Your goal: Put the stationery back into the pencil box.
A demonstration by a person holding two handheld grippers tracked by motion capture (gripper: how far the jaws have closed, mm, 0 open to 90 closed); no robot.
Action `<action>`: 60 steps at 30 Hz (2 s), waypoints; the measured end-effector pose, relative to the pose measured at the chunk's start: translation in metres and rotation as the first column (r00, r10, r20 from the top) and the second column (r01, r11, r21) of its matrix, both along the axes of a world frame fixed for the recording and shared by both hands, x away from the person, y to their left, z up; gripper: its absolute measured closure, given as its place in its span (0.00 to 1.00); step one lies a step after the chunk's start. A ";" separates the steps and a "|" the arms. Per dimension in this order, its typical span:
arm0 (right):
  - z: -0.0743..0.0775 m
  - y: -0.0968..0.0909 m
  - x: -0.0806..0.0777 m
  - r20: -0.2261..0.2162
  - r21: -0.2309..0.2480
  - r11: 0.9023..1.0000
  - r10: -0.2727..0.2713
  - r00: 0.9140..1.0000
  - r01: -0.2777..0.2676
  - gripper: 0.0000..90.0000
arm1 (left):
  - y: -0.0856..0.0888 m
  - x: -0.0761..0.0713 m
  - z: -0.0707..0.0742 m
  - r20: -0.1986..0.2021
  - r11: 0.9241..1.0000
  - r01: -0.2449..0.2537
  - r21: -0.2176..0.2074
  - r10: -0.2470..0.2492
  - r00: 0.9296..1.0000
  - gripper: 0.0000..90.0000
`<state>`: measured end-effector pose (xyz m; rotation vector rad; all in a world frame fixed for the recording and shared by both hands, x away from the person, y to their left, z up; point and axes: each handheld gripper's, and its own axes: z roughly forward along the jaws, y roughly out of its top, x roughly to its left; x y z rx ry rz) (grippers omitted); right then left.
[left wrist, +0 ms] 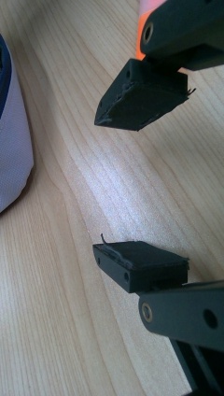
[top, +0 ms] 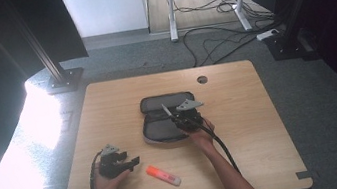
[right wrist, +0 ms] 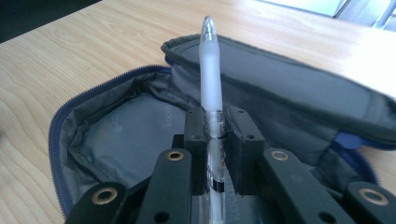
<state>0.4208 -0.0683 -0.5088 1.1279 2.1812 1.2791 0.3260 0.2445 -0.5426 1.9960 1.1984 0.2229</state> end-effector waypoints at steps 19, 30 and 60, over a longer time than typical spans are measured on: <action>-0.008 0.007 0.003 -0.027 -0.036 0.999 0.023 0.999 -0.024 0.92 | 0.001 0.000 0.000 0.001 1.000 -0.001 -0.004 0.001 1.000 0.37; 0.009 -0.006 -0.006 -0.014 0.030 0.998 0.056 0.998 -0.056 0.80 | 0.000 0.001 -0.001 0.003 1.000 -0.004 -0.006 0.004 1.000 0.38; 0.019 -0.031 -0.059 0.045 0.122 0.989 0.080 0.996 -0.085 0.65 | -0.001 0.000 -0.002 0.016 1.000 -0.010 -0.002 0.010 1.000 0.38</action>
